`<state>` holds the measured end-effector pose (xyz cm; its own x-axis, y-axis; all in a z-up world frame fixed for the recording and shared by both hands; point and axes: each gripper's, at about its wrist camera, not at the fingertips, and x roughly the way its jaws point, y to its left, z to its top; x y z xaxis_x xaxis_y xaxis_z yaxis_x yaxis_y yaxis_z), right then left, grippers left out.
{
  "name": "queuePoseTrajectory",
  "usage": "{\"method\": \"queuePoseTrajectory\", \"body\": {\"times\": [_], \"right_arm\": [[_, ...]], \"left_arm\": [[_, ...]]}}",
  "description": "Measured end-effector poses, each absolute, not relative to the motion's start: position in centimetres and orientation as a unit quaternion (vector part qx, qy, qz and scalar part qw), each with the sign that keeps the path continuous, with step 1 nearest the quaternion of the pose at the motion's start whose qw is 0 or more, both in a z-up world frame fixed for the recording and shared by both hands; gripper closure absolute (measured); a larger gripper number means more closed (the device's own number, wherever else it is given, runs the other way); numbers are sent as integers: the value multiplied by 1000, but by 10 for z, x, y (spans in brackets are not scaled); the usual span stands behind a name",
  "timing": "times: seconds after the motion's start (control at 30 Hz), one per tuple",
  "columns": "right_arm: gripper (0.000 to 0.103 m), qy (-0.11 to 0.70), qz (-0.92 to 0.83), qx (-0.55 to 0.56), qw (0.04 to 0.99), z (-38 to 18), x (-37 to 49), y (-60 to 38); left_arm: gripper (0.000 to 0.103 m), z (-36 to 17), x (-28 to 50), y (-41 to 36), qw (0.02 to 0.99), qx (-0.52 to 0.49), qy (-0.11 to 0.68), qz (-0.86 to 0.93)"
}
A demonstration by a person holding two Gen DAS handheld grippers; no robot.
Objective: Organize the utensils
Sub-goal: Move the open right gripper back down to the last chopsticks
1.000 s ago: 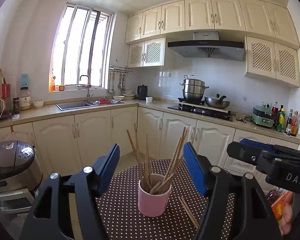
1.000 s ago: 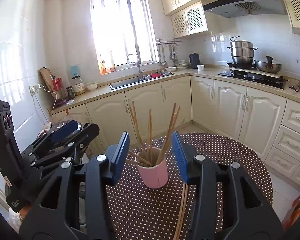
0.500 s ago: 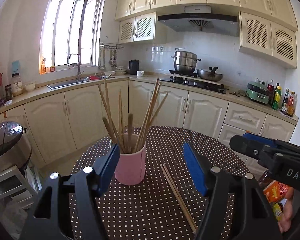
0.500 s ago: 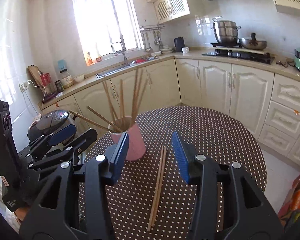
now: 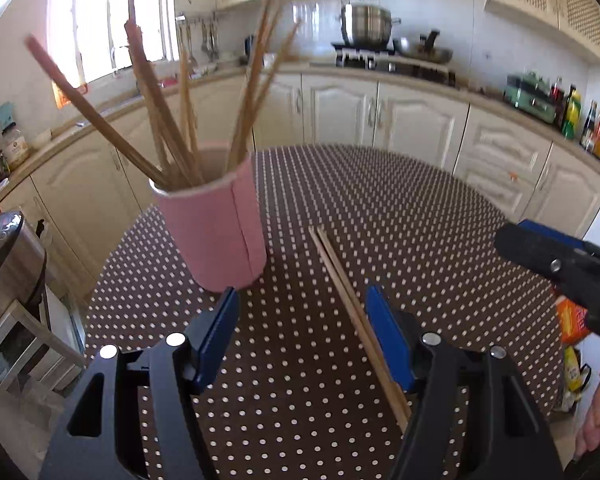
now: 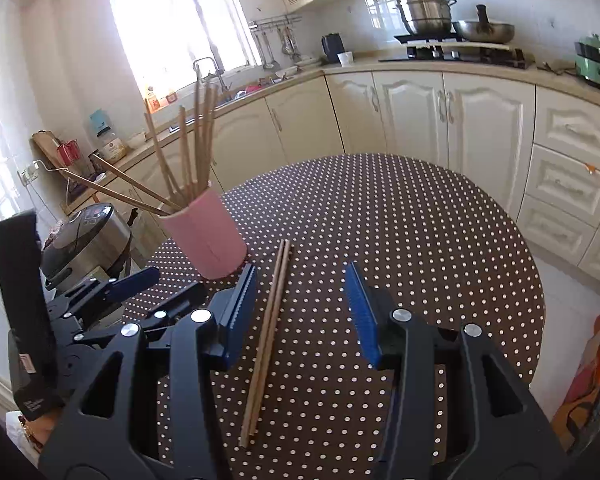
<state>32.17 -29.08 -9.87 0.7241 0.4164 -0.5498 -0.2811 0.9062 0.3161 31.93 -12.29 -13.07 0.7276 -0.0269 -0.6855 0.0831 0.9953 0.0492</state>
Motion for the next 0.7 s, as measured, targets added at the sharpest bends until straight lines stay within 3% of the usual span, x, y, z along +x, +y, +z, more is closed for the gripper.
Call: {"method": "queuePoseTrajectory", "body": {"times": [0.27,0.7], "right_arm": [[58,344,192,116,912,-126,336,-292],[58,356,194,118,906,-145,347,-289]], "left_arm": [[38,-170,352,-139,904,74,420,-19],[38,-186,380,-158,899,87,430,-16]]}}
